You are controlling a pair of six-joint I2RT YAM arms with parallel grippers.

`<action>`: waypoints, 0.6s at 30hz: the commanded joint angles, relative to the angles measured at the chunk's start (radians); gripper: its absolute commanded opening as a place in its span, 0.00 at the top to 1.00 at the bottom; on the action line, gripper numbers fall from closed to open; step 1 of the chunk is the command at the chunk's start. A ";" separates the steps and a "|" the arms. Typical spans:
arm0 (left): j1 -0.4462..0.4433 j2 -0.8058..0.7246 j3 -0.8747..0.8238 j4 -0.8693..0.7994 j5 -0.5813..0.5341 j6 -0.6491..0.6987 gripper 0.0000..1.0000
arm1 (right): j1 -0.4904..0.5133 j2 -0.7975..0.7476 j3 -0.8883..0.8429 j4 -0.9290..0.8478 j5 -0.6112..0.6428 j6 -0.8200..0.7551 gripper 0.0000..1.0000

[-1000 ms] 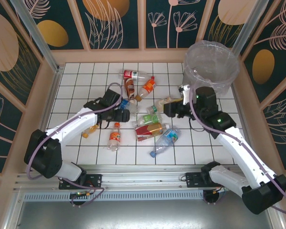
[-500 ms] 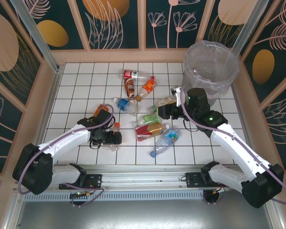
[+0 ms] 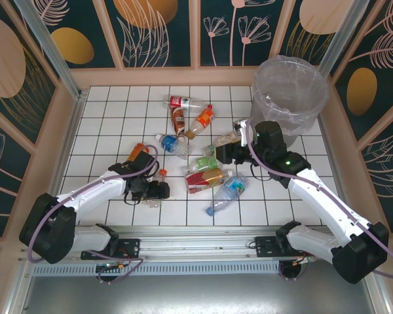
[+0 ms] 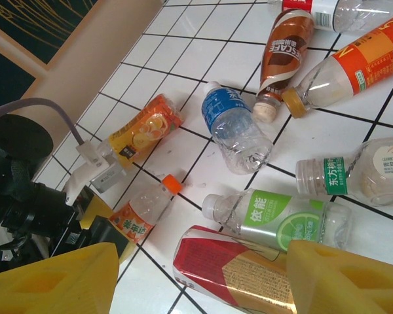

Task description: Put the plastic bottles in the bin

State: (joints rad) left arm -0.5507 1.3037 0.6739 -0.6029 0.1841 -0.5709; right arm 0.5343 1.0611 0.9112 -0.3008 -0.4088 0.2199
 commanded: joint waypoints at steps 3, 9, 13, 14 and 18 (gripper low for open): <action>-0.002 0.023 -0.013 0.008 0.035 -0.009 0.16 | 0.007 -0.011 -0.014 0.038 0.016 0.015 0.31; -0.005 0.051 -0.013 0.007 0.032 -0.008 0.19 | 0.007 -0.010 -0.021 0.043 0.018 0.016 0.31; -0.006 0.053 -0.011 0.006 0.032 -0.006 0.25 | 0.007 -0.007 -0.021 0.044 0.016 0.015 0.31; -0.005 0.053 -0.011 0.007 0.032 -0.006 0.26 | 0.007 -0.005 -0.021 0.045 0.016 0.015 0.31; -0.006 0.045 -0.008 0.019 0.032 -0.010 0.37 | 0.007 0.006 -0.024 0.063 0.015 0.028 0.31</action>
State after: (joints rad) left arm -0.5518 1.3495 0.6708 -0.5991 0.2047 -0.5728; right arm 0.5350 1.0615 0.9066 -0.2859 -0.3939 0.2237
